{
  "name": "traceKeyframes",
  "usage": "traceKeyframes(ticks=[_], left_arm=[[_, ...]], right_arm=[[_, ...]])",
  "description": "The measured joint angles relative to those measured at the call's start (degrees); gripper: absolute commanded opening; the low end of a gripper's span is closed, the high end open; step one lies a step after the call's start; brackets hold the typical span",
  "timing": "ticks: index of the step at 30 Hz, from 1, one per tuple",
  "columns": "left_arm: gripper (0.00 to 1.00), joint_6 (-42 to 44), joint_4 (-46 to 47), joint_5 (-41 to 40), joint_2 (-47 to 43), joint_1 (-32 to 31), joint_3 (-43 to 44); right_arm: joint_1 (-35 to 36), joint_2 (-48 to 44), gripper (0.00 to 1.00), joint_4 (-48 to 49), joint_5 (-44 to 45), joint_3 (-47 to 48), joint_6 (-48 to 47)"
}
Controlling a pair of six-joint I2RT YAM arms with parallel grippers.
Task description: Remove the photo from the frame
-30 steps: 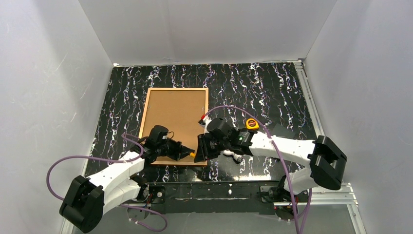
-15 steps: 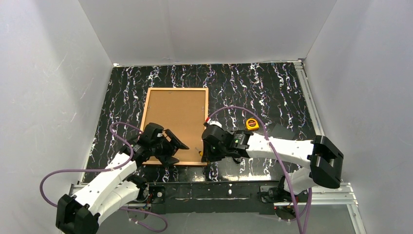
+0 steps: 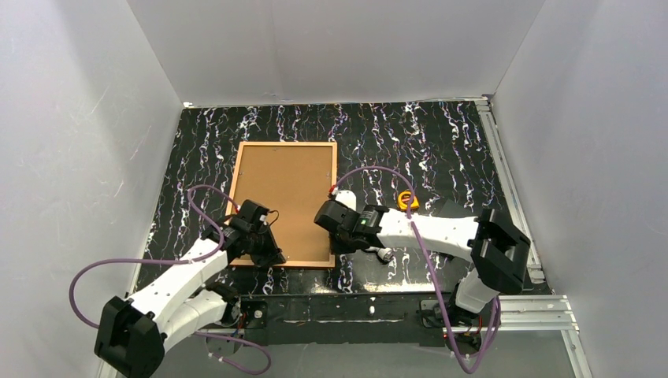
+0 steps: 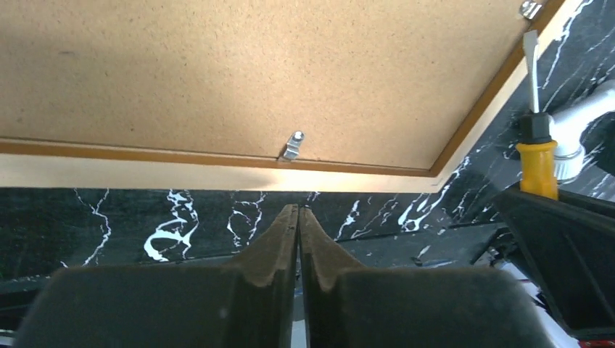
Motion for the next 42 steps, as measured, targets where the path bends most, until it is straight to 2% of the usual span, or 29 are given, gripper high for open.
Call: traceKeyframes(ticks=[9, 27, 42], left_arm=[[0.0, 2.56, 4.26, 0.46, 3.96, 0.24, -3.34], [0.0, 2.25, 3.1, -2.03, 3.02, 0.11, -3.61], [0.0, 1.92, 3.04, -2.1, 2.99, 0.11, -3.61]], right_arm=[[-0.07, 2.23, 0.01, -1.97, 1.05, 1.73, 1.4], [0.61, 7.3, 0.01, -7.21, 3.67, 7.48, 5.14], [1.2, 5.49, 0.01, -5.81, 4.11, 5.03, 7.65]])
